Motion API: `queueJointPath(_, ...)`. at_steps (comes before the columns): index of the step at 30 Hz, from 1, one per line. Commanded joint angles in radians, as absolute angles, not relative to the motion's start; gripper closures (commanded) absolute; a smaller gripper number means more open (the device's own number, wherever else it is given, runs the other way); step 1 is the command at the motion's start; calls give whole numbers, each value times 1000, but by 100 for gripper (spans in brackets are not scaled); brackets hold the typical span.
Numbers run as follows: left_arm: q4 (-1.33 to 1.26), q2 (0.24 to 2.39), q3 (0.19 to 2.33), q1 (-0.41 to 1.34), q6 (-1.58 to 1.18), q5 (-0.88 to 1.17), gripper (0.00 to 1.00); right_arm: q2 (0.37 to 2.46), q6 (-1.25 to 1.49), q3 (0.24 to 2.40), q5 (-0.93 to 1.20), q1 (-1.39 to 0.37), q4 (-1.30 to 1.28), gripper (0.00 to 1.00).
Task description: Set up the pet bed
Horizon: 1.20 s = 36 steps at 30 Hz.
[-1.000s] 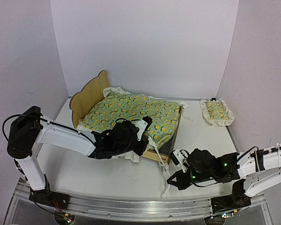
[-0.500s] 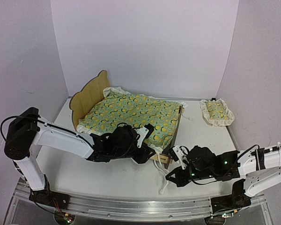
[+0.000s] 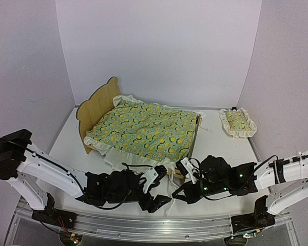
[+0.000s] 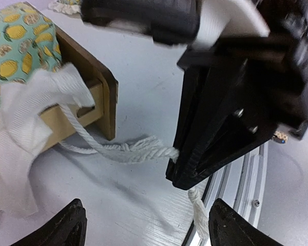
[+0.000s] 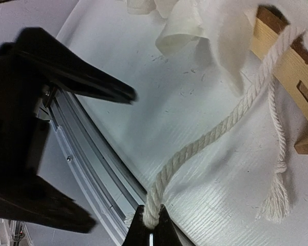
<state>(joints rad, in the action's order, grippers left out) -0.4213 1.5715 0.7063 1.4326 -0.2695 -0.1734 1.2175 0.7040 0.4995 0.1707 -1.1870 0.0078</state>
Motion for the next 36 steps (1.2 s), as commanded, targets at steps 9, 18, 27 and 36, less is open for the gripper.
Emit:
queueJointPath(9,-567,1827,816,1436,-268,-57,50,1201,736,550,206,-1182,69,100)
queueJointPath(18,-664,1623,627,1438,-241,77,18,1217,723,546,179,-1181,52,100)
queueJointPath(27,-668,1763,768,1438,-242,102,26,1232,733,575,186,-1181,62,100)
queueJointPath(36,-635,1716,705,1423,-281,-72,100,1211,739,565,139,-1152,-25,87)
